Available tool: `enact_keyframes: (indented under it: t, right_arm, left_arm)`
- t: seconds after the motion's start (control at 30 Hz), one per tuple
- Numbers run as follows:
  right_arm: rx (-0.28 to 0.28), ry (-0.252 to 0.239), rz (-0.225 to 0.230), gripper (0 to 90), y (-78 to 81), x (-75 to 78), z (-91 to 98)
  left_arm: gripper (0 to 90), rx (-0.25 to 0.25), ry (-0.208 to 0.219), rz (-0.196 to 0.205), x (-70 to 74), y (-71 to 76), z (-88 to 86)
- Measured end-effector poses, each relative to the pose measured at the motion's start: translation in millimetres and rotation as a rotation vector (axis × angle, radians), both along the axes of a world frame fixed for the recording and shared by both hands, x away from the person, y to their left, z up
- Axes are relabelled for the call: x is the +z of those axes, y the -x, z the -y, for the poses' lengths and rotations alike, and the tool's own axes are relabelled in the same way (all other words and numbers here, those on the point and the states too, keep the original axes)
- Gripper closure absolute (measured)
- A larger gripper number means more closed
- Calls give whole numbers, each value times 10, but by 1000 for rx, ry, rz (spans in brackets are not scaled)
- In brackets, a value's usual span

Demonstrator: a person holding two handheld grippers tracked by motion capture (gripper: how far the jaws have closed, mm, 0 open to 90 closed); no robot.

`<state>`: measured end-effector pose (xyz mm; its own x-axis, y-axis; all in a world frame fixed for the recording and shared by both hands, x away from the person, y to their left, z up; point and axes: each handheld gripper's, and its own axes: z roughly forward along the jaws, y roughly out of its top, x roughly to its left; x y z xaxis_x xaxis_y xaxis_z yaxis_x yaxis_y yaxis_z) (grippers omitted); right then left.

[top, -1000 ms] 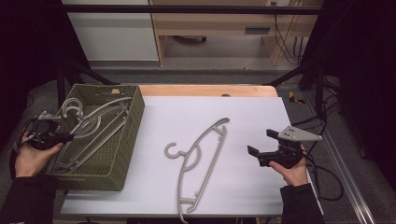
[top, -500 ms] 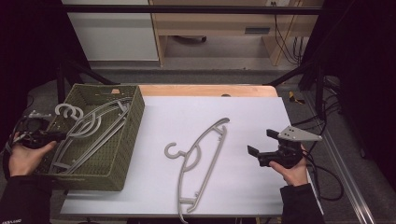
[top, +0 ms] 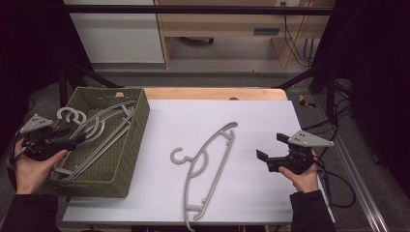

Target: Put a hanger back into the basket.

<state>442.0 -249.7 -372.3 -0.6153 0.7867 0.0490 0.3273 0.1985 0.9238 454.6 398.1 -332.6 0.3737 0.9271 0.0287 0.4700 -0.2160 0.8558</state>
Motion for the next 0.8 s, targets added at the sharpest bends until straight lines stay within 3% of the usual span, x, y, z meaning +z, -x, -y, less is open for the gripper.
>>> enact_keyframes:
  t: [0.03,0.07,0.13,0.3,0.33,0.47,0.53,0.7,0.8]
  right_arm:
    - [-2,-1,1,41,3,4,-5]
    - [1,-1,4,41,3,6,-12]
    - [4,-4,-1,41,9,12,-32]
    - [23,-2,-5,38,22,32,-120]
    - [26,-6,-5,38,26,38,-145]
    - [39,-8,-7,35,36,49,-228]
    - [43,-13,-20,29,36,44,-331]
    - [56,-16,-27,23,42,22,-497]
    - [66,-15,-33,25,49,8,-610]
  left_arm:
    - [333,0,0,0,0,0,0]
    - [319,-28,24,34,16,41,111]
    - [284,-55,33,63,28,77,257]
    - [187,-103,55,104,37,124,515]
    - [175,-127,89,120,34,147,659]
    - [155,-172,123,118,13,169,818]
    - [142,-207,109,119,-56,201,996]
    - [117,-231,138,124,-189,248,1172]
    - [118,-249,135,130,-256,266,1233]
